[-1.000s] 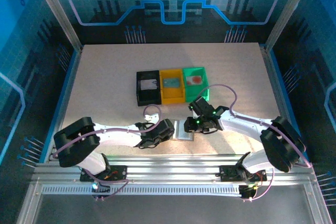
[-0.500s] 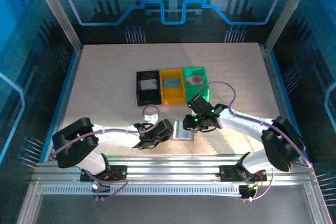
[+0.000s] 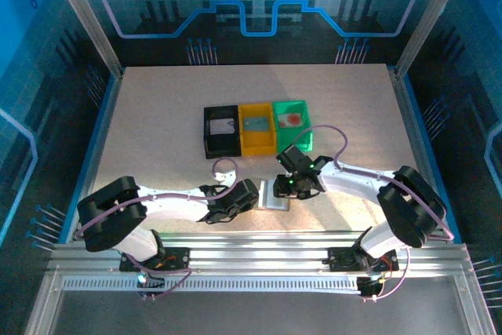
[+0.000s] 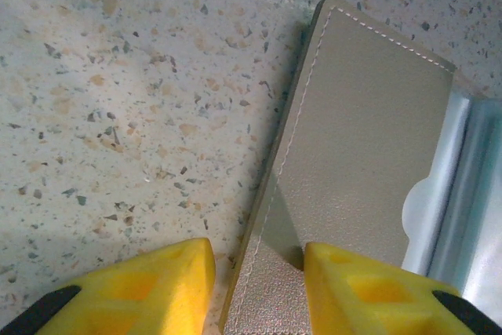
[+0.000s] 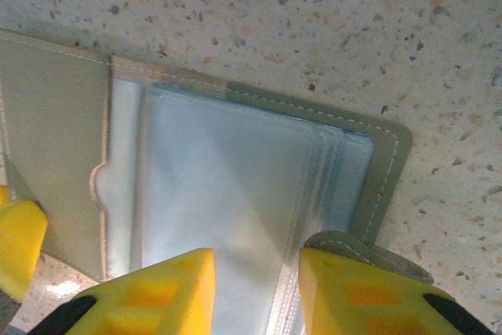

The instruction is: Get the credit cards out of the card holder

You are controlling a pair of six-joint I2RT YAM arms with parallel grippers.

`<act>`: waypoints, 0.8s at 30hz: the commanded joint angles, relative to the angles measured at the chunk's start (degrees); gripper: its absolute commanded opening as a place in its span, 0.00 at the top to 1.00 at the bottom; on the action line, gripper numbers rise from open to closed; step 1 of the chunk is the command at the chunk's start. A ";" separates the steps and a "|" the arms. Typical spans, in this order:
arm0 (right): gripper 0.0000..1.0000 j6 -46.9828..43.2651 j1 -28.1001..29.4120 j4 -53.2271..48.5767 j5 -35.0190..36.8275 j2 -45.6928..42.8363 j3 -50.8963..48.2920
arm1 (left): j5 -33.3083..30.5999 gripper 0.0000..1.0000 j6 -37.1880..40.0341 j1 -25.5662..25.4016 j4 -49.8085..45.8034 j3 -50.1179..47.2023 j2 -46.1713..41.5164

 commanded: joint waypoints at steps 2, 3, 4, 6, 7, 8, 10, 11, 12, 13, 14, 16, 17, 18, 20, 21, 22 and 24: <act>0.64 1.11 0.61 -1.15 1.24 1.76 0.45 | 12.14 0.63 -2.74 -2.43 0.43 -3.53 4.49; 0.64 1.15 0.70 -1.49 1.47 1.95 0.80 | 12.14 0.63 -2.79 -2.43 0.45 -3.54 4.56; 0.63 1.11 0.76 -1.69 1.48 2.13 0.98 | 12.14 0.63 -2.79 -2.52 0.55 -3.53 4.66; 0.64 1.13 1.05 -1.23 1.30 1.99 1.03 | 12.31 0.63 -2.85 -2.52 0.84 -3.54 4.97; 0.65 1.26 1.18 -0.89 1.19 1.71 0.86 | 12.31 0.63 -2.88 -2.61 0.94 -3.54 5.10; 0.66 1.31 1.27 -0.44 1.01 1.38 0.73 | 12.40 0.63 -2.92 -2.61 1.11 -3.52 5.27; 0.69 1.37 1.39 -0.04 0.87 0.70 0.66 | 12.38 0.63 -3.07 -2.74 1.38 -3.49 5.45; 0.71 1.35 1.40 0.07 0.82 0.32 0.65 | 12.40 0.63 -3.02 -2.79 1.48 -3.53 5.54; 0.72 1.37 1.50 0.21 0.86 -0.03 0.62 | 12.41 0.63 -3.04 -2.83 1.61 -3.54 5.67; 0.73 1.33 1.58 0.23 0.82 -0.44 0.68 | 12.47 0.63 -3.04 -2.87 1.75 -3.54 5.80; 0.74 1.19 1.68 0.19 0.75 -0.79 0.73 | 12.51 0.63 -3.03 -2.87 1.90 -3.49 5.89; 0.76 1.09 1.82 0.13 0.67 -1.43 0.90 | 12.66 0.63 -3.10 -2.92 2.22 -3.45 6.24; 0.77 1.07 1.91 0.15 0.64 -1.63 1.03 | 12.66 0.63 -3.04 -2.96 2.35 -3.45 6.38; 0.78 1.05 1.93 0.25 0.58 -1.86 1.08 | 12.72 0.63 -3.15 -3.02 2.56 -3.45 6.55; 0.78 1.06 1.93 0.81 0.27 -1.99 1.03 | 12.80 0.63 -3.23 -3.14 3.01 -3.45 6.86; 0.78 1.05 1.97 1.05 -0.02 -1.95 1.17 | 12.93 0.63 -3.22 -3.14 3.21 -3.45 7.03; 0.78 0.94 1.94 1.25 -0.35 -1.83 1.25 | 12.98 0.63 -3.22 -3.21 3.39 -3.45 7.15; 0.78 0.96 1.93 1.95 -1.19 -1.82 1.30 | 12.96 0.63 -3.32 -3.22 3.50 -3.47 7.21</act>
